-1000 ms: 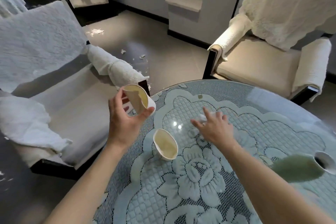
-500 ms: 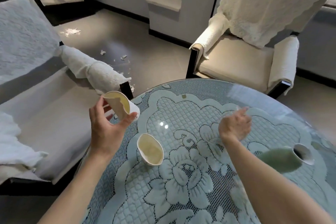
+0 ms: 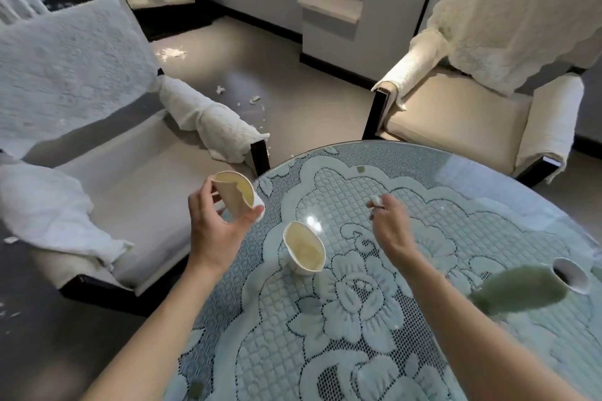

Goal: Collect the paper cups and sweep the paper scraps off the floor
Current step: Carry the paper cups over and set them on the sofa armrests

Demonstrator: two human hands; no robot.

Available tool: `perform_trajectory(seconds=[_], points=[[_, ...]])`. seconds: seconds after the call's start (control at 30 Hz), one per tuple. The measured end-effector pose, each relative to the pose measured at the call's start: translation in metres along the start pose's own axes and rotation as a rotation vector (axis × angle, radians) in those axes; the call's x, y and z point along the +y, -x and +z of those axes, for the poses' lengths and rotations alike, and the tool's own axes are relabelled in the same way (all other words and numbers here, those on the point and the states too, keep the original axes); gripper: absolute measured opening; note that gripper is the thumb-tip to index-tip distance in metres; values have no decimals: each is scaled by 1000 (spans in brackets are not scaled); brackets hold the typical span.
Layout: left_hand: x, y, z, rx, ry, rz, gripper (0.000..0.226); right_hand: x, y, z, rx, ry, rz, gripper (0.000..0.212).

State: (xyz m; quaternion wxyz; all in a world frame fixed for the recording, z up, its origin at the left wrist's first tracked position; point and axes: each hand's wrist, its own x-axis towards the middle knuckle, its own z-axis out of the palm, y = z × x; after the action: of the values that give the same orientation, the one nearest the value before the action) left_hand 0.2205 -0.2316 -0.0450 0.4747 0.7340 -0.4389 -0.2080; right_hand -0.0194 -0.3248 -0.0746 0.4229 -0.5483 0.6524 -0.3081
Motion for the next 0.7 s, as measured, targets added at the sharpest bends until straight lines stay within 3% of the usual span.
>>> perform_trajectory(seconds=[0.1,0.2,0.37,0.53,0.7], points=[[-5,19,-12,-7,-22,-15,94,-41,42,10,-160,-64,-165,28],[-12,39,-26,-42,-57,-39,104,-61,74,25,-309,79,-249,38],[-19,64,-47,-49,-55,-54,130,-52,90,56,-221,265,-398,28],[-32,72,-65,-39,-62,-47,132,-28,94,74,-279,653,-500,50],[-33,85,-77,-34,-82,-44,131,-25,95,75,-293,706,-447,70]])
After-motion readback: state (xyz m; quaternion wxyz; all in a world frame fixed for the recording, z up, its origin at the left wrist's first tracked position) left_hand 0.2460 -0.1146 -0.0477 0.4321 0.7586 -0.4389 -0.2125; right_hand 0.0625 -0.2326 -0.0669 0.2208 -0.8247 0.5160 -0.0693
